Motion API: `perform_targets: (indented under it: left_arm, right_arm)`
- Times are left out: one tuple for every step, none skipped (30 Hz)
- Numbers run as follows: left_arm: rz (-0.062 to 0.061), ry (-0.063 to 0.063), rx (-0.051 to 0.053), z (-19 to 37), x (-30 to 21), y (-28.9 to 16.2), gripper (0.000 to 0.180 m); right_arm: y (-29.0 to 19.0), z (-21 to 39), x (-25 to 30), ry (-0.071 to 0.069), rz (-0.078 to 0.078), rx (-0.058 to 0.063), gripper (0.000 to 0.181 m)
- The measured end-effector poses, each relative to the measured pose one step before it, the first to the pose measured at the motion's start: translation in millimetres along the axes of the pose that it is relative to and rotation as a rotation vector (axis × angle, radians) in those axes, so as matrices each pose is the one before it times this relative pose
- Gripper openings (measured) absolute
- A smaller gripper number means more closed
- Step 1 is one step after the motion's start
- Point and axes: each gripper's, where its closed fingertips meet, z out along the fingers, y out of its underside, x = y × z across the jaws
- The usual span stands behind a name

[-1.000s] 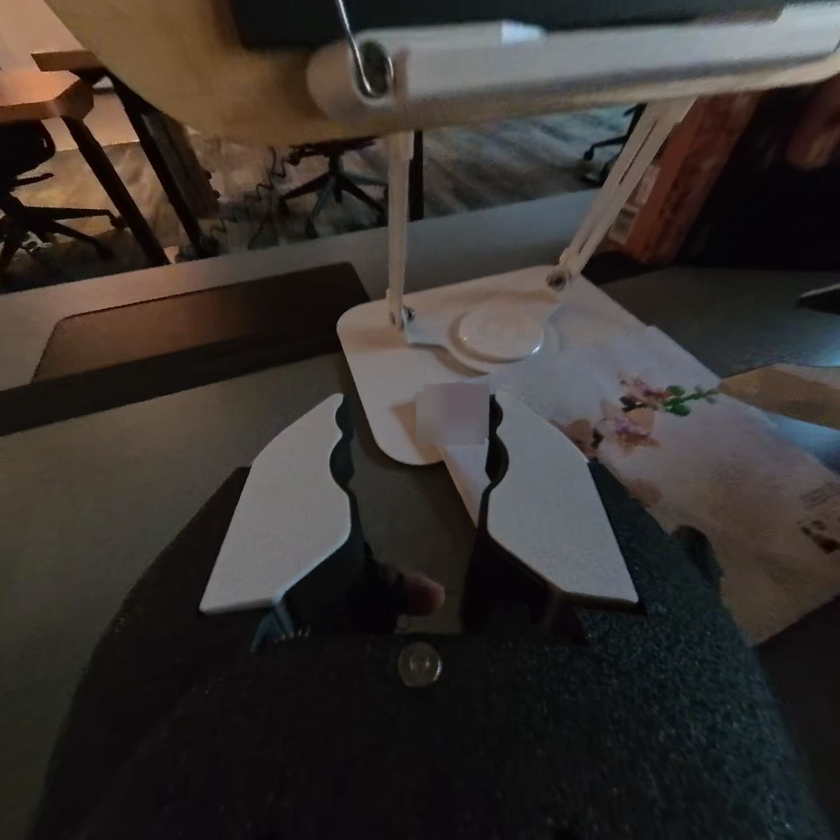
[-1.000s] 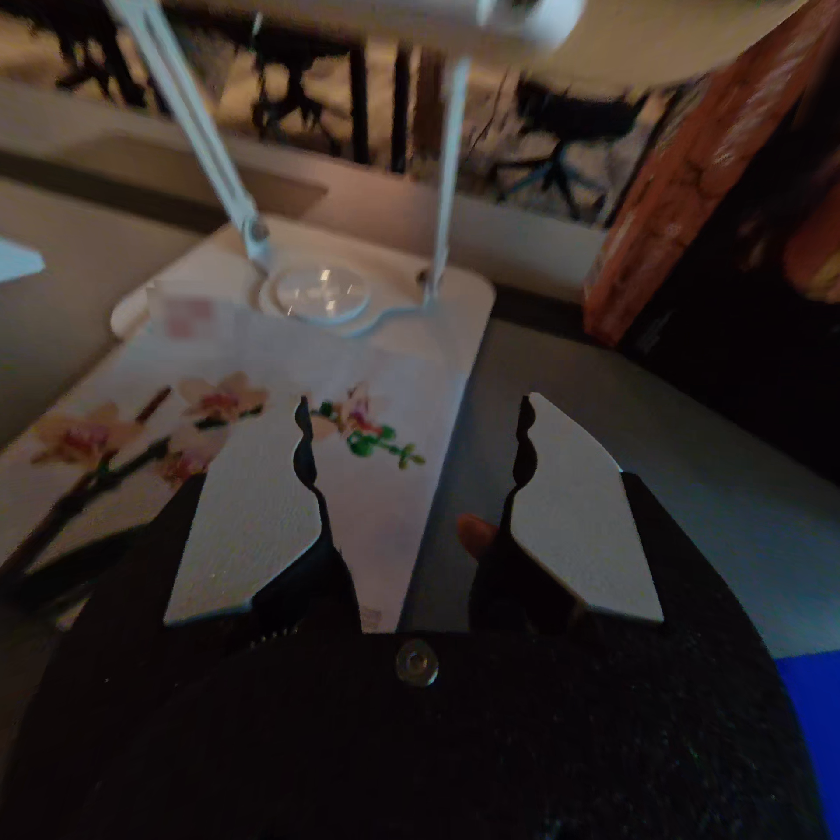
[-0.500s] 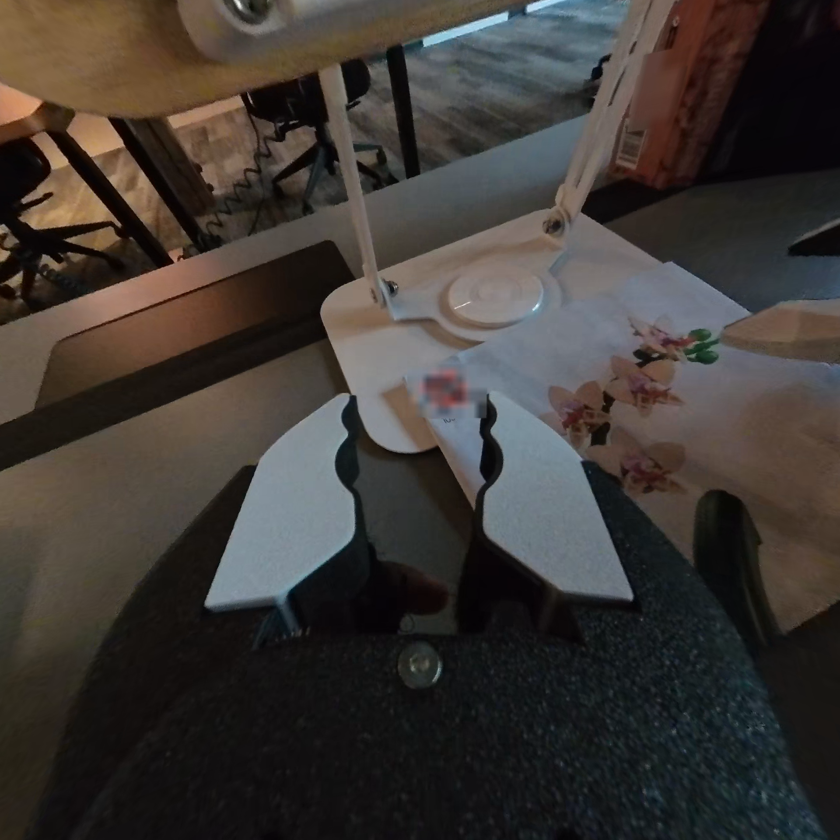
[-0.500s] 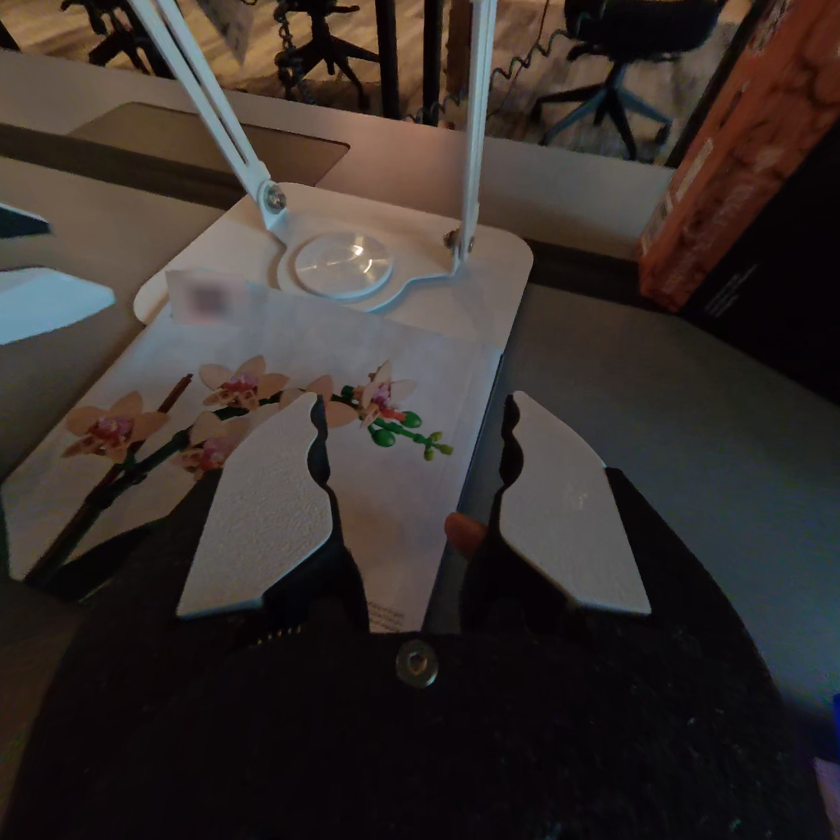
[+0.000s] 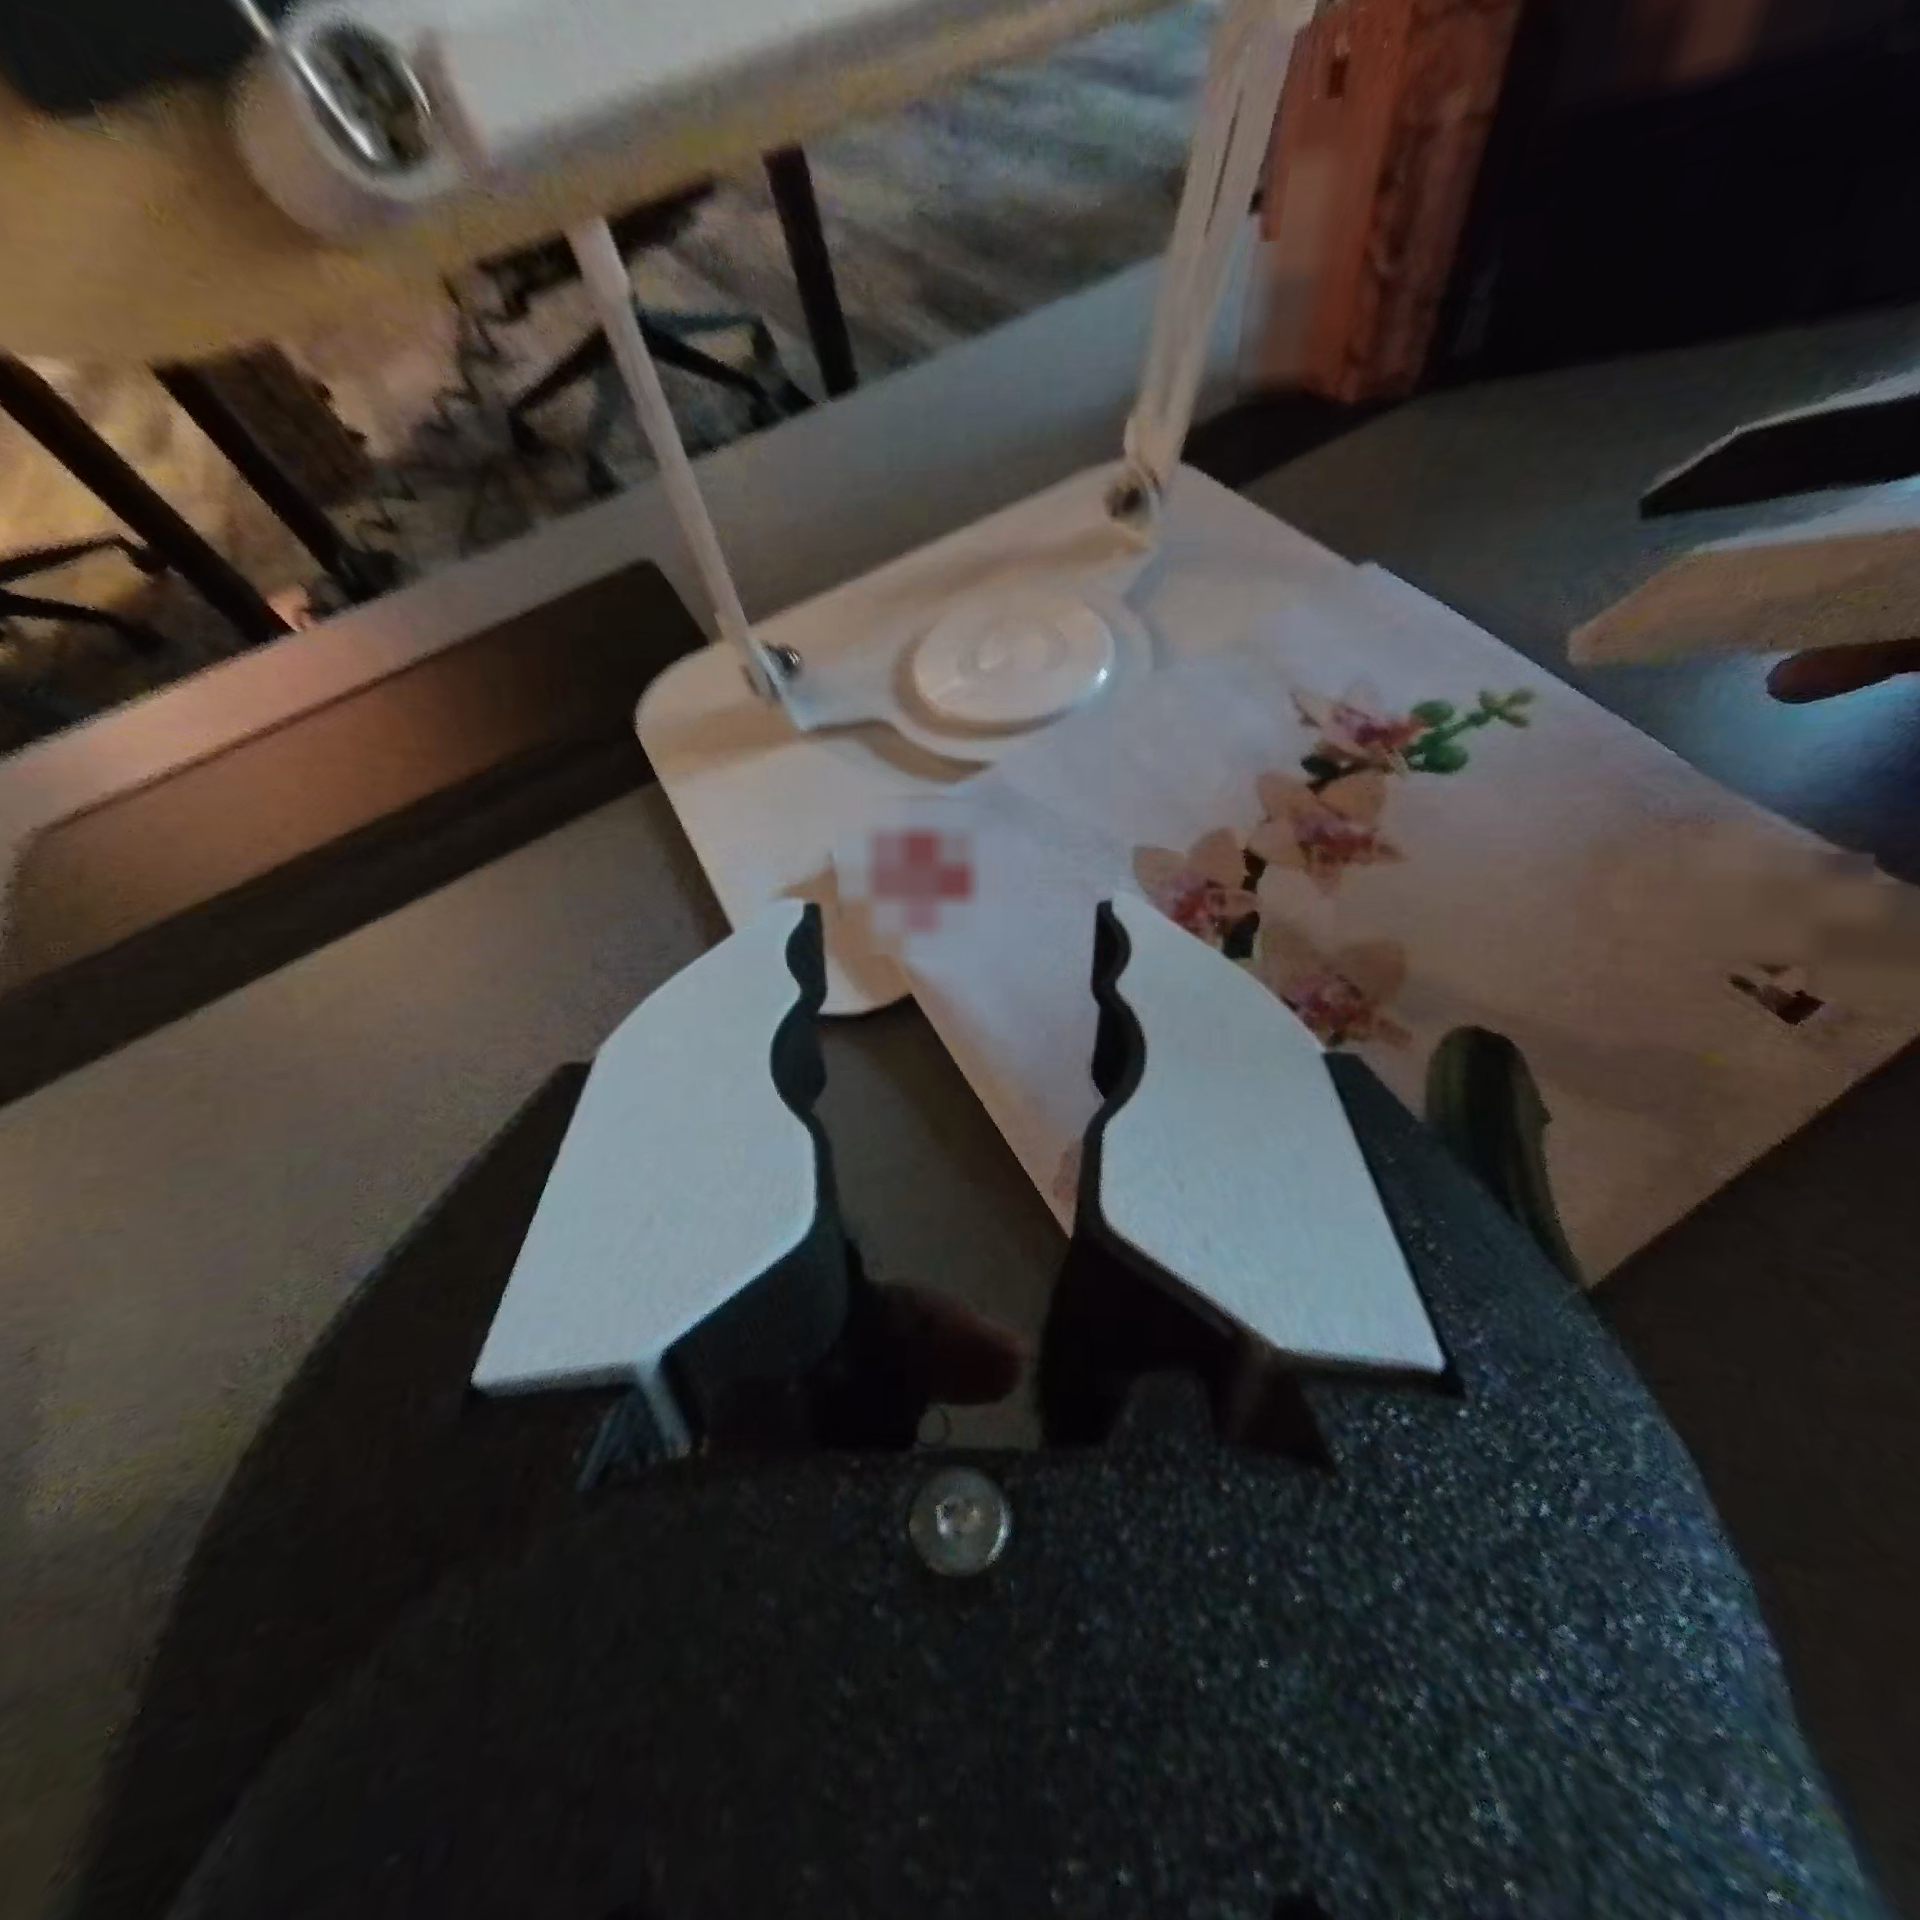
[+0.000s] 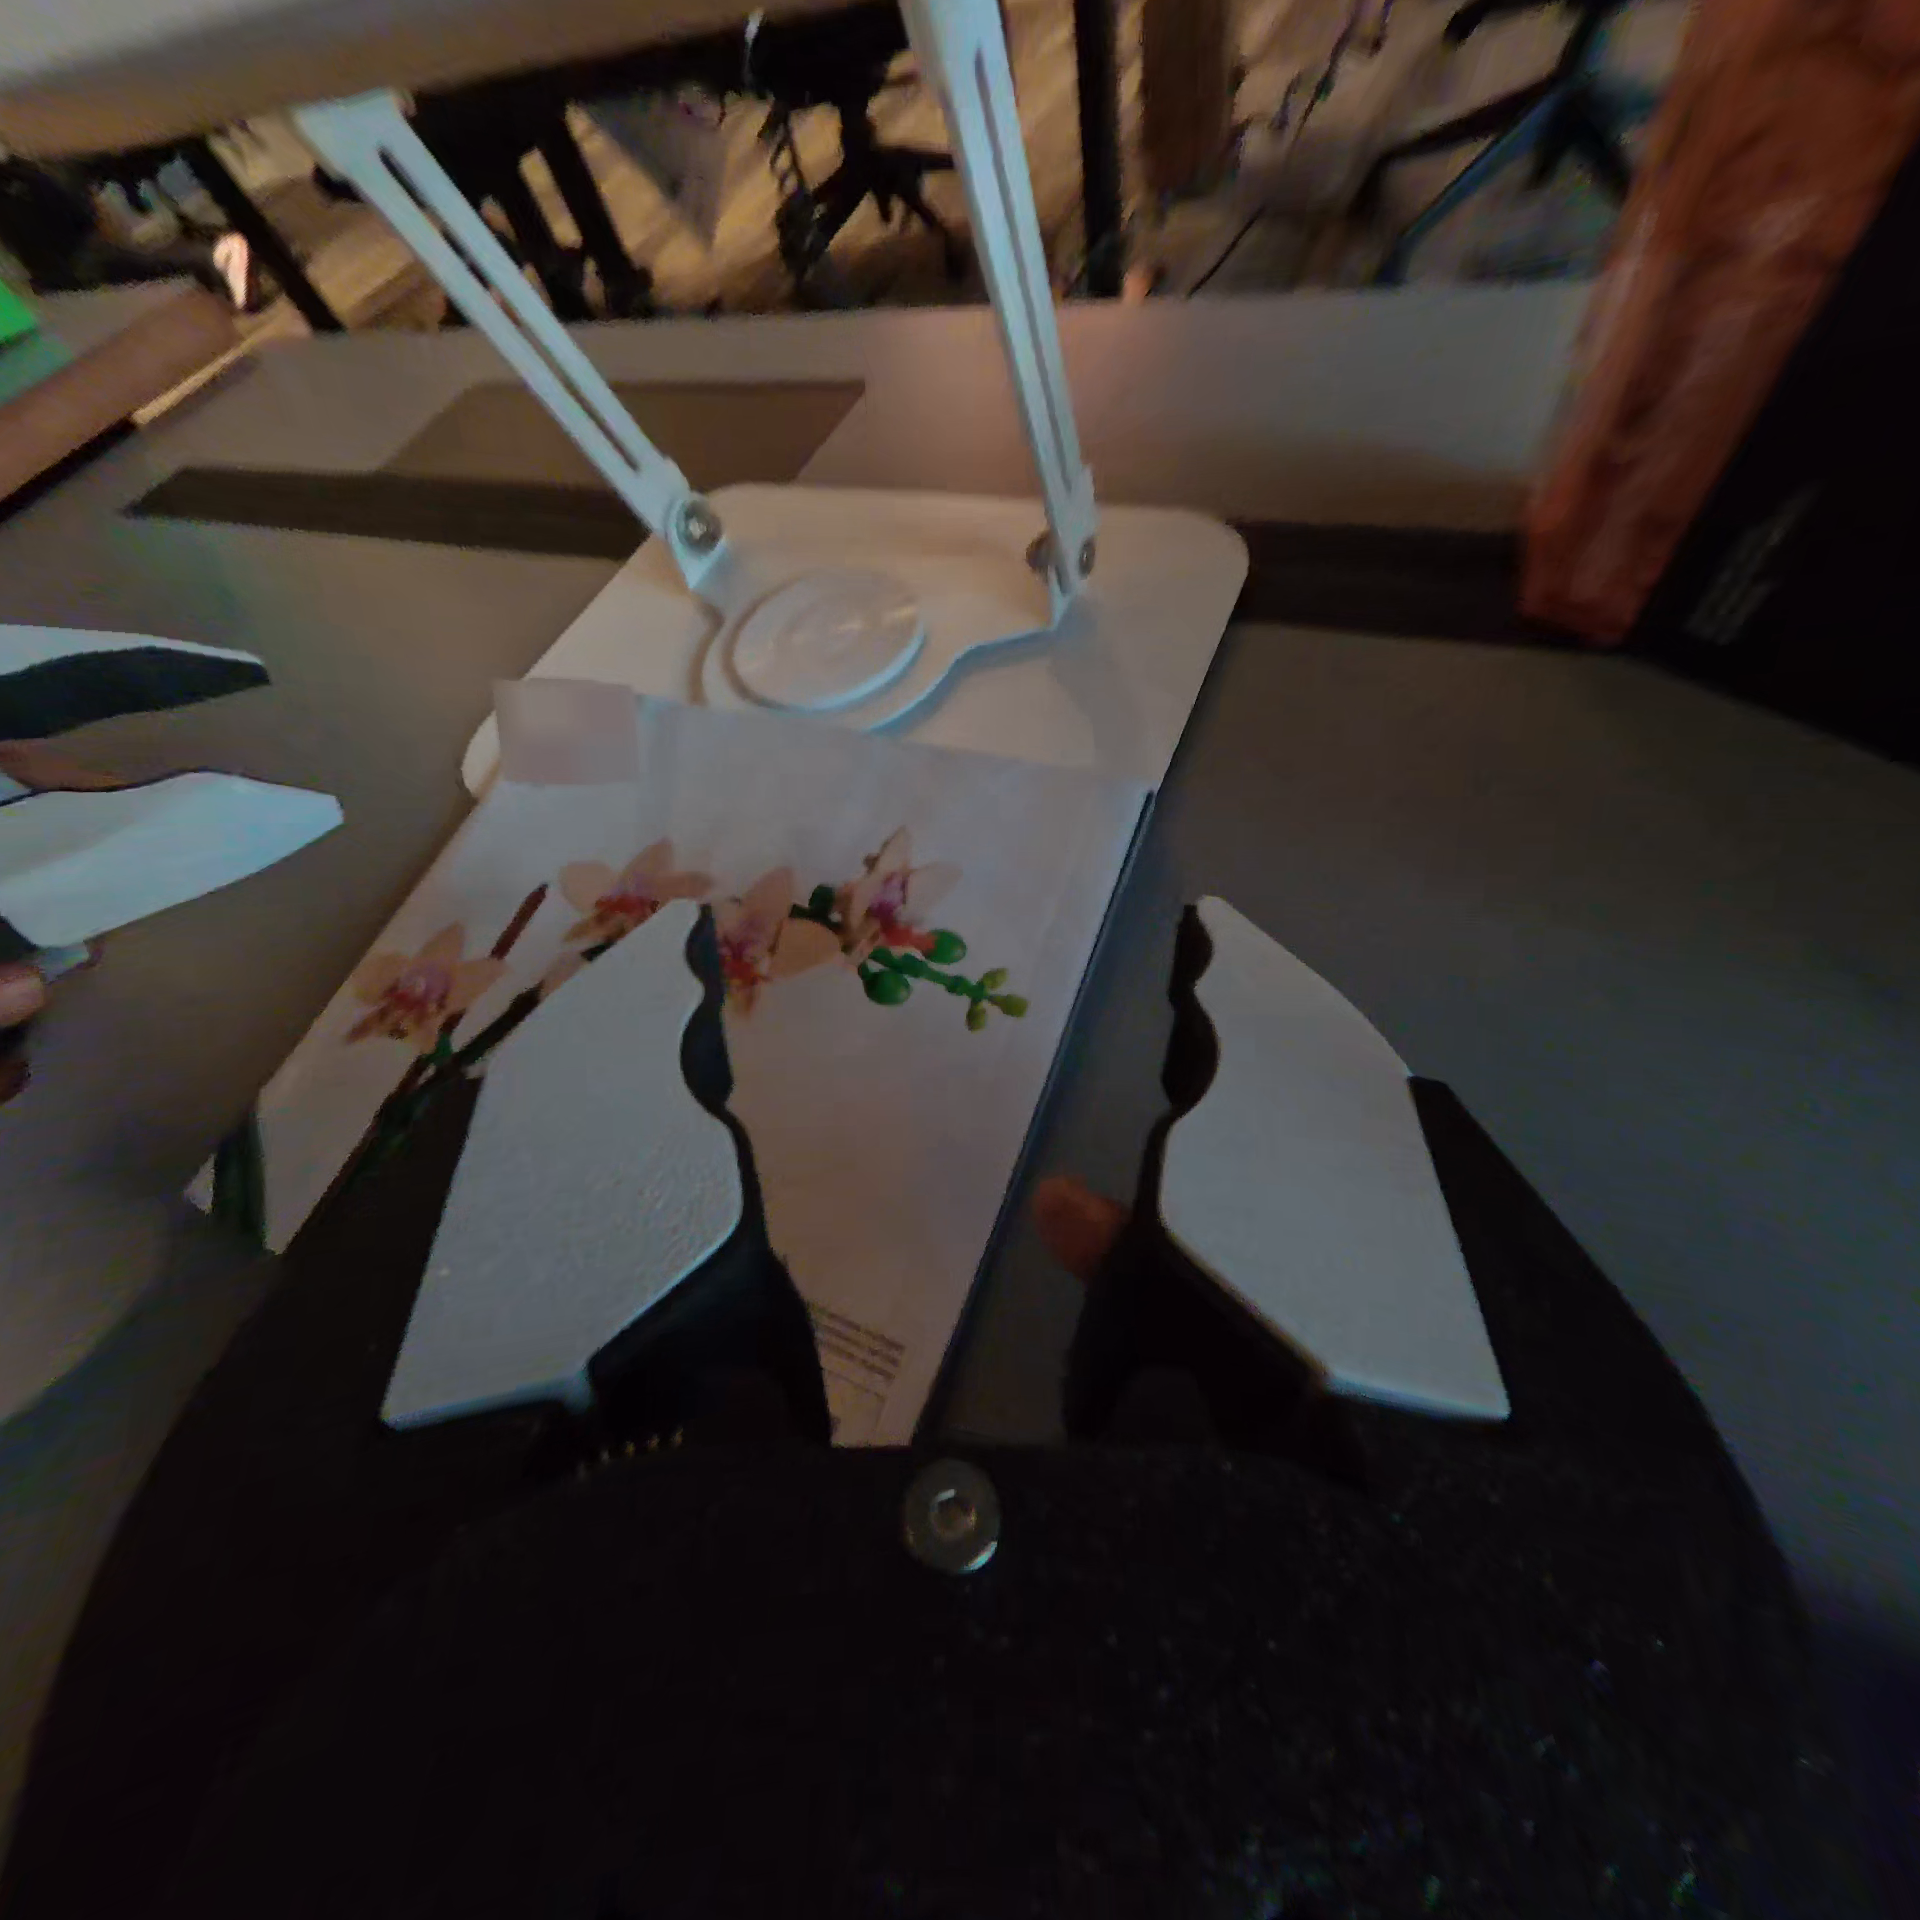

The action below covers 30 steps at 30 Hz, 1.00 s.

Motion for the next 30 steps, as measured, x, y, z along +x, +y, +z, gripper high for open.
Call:
perform_targets:
  left_arm:
    - [-0.0242, 0.0185, -0.0164, 1.39, 1.06, 2.95, 0.049]
    - [-0.0223, 0.0117, -0.0115, 0.99, 0.16, 2.56, 0.049]
    - [-0.0149, 0.0030, -0.0074, 0.97, -0.89, 1.82, 0.049]
    - [-0.0103, -0.0024, -0.0035, 0.59, -1.47, 1.34, 0.049]
    - [-0.0034, 0.0023, 0.0001, 0.32, -0.68, 0.95, 0.049]
    - [-0.0006, 0.0006, -0.0003, 0.10, -0.93, 0.85, 0.049]
    - [0.0000, -0.0044, -0.0028, -0.43, -1.73, 1.38, 0.049]
    - [0.0010, -0.0059, -0.0038, -0.24, -1.80, 1.35, 0.049]
    - [-0.0002, -0.0053, -0.0044, -0.07, -2.02, 1.36, 0.049]
    - [-0.0059, -0.0038, -0.0038, 0.42, -1.79, 1.19, 0.049]
    - [-0.0130, 0.0050, -0.0028, 1.31, -0.28, 1.08, 0.049]
    - [-0.0187, 0.0153, -0.0060, 1.29, 1.28, 1.44, 0.049]
    - [-0.0203, 0.0225, -0.0069, 0.02, 2.80, 1.30, 0.049]
    - [-0.0148, 0.0243, -0.0133, 1.07, 3.99, 1.92, 0.049]
    - [-0.0051, 0.0020, -0.0256, 0.52, 0.75, 3.66, 0.049]
    - [0.0087, -0.0308, -0.0190, 0.46, -4.09, 2.93, 0.049]
    - [0.0272, -0.0413, -0.0107, 0.23, -5.86, 1.73, 0.049]
    - [0.0352, -0.0455, -0.0125, -0.05, -6.52, 1.63, 0.049]
    - [0.0286, -0.0400, -0.0142, -0.56, -5.96, 1.41, 0.049]
    - [0.0160, -0.0113, -0.0095, 0.01, -1.49, 1.01, 0.046]
    - [0.0043, 0.0240, -0.0068, 0.92, 4.20, 1.07, 0.044]
    - [-0.0086, 0.0323, -0.0173, 1.28, 5.38, 2.98, 0.042]
    - [-0.0087, 0.0233, -0.0260, 3.03, 4.26, 4.32, 0.042]
    - [0.0083, 0.0057, -0.0290, 2.09, 1.24, 4.62, 0.042]
    - [0.0056, -0.0045, -0.0040, 0.95, -0.37, 0.31, 0.042]
    - [-0.0036, 0.0041, 0.0028, 0.50, 0.38, -0.95, 0.042]
    - [-0.0024, 0.0081, -0.0033, 1.05, 0.63, 0.22, 0.041]
    - [-0.0034, 0.0079, -0.0031, 0.59, 0.43, 0.23, 0.040]
    - [-0.0045, 0.0085, -0.0018, 0.19, 0.34, 0.10, 0.039]
    - [-0.0048, 0.0045, 0.0000, -0.08, 0.03, 0.18, 0.039]
  right_arm:
    - [2.68, 1.43, 2.45, -0.0034, 0.0087, -0.0170, 0.085]
    - [3.89, 0.94, -0.57, -0.0218, 0.0115, -0.0250, 0.088]
    - [4.49, 0.32, -2.03, -0.0293, 0.0168, -0.0295, 0.091]
    - [4.41, 0.09, -2.29, -0.0241, 0.0144, -0.0298, 0.093]
    - [3.62, -0.05, -3.10, -0.0229, 0.0065, -0.0253, 0.092]
    - [3.40, 0.95, -3.14, -0.0184, 0.0006, -0.0194, 0.092]
    - [3.12, 1.19, -1.59, -0.0076, 0.0008, -0.0187, 0.092]
    - [2.76, 1.95, -1.83, -0.0088, 0.0030, -0.0150, 0.089]
    - [3.18, 1.43, -3.12, -0.0194, 0.0073, -0.0184, 0.084]
    - [2.43, 1.66, -1.34, -0.0097, 0.0189, -0.0174, 0.079]
    - [0.34, -0.02, 1.48, 0.0040, 0.0224, -0.0049, 0.068]
    - [-0.21, -0.92, -2.03, -0.0254, 0.0310, -0.0026, 0.059]
    - [0.02, -1.57, -4.48, -0.0476, 0.0485, -0.0072, 0.058]
    - [0.14, -1.97, -5.03, -0.0539, 0.0574, -0.0077, 0.061]
    - [0.26, -1.76, -4.35, -0.0482, 0.0556, -0.0075, 0.068]
    - [1.54, -0.94, -1.62, -0.0261, 0.0428, -0.0121, 0.073]
    - [1.64, -0.56, 0.91, -0.0026, 0.0173, -0.0120, 0.071]
    - [0.11, -0.49, 2.22, 0.0146, 0.0015, -0.0001, 0.068]
    - [-0.08, 0.15, 1.41, 0.0146, -0.0038, -0.0013, 0.064]
    - [0.29, 0.60, -0.53, 0.0045, -0.0065, -0.0043, 0.064]
    - [0.85, 0.34, -0.80, 0.0010, -0.0031, -0.0088, 0.063]
    - [1.13, 0.71, -1.45, -0.0077, 0.0025, -0.0121, 0.062]
    - [1.02, 0.85, -1.95, -0.0180, 0.0050, -0.0057, 0.062]
    - [0.54, 0.14, -0.89, -0.0222, 0.0133, 0.0022, 0.062]
    - [-0.46, 0.26, -0.05, -0.0163, 0.0181, 0.0071, 0.060]
    - [-0.71, -0.32, 0.61, -0.0142, 0.0177, 0.0049, 0.059]
    - [-0.32, -0.44, -0.21, -0.0181, 0.0143, 0.0010, 0.058]
    - [-0.23, -0.37, 0.18, -0.0124, 0.0113, 0.0006, 0.058]
    - [0.02, -0.35, 0.32, -0.0062, 0.0096, 0.0007, 0.057]
    - [-0.10, -0.03, -0.48, -0.0068, 0.0040, 0.0017, 0.058]
